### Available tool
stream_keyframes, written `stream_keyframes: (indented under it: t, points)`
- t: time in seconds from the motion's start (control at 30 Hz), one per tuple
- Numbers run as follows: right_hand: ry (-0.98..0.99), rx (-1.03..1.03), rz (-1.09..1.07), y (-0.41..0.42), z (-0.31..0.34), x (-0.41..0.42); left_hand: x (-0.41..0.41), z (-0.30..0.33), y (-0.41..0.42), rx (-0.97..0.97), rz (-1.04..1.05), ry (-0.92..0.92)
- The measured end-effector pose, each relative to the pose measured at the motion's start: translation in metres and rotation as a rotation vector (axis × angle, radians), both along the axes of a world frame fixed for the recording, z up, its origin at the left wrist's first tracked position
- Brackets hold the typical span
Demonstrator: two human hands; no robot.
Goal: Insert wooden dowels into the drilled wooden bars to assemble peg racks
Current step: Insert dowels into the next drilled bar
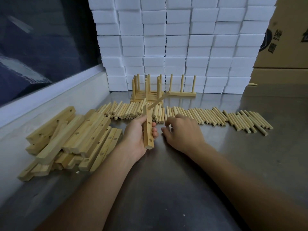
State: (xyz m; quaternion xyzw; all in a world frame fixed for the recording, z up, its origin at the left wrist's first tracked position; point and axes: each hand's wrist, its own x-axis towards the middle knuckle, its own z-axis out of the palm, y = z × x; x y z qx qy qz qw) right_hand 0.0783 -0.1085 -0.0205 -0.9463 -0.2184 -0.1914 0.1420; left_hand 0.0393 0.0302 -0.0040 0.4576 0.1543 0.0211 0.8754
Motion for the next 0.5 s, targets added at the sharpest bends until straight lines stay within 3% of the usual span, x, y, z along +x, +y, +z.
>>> stream_keyframes:
  t: [0.07, 0.17, 0.33, 0.4, 0.5]
  points:
    - [-0.001, 0.053, -0.031, 0.0, 0.004, 0.0, 0.0, 0.0, 0.001, 0.002, 0.004, -0.003]
    - [0.157, 0.086, -0.111, 0.0, 0.009, 0.003, 0.001, 0.0, 0.0, 0.009, 0.021, -0.015]
    - [0.339, -0.04, -0.149, -0.009, 0.02, 0.013, 0.002, 0.0, 0.001, 0.032, 0.064, -0.045]
    - [0.35, 0.092, -0.132, -0.013, 0.025, 0.017, 0.002, -0.001, 0.001, 0.038, 0.071, -0.049]
    - [0.358, 0.489, -0.075, -0.018, 0.029, 0.017, 0.002, -0.001, 0.001, 0.032, 0.086, -0.051]
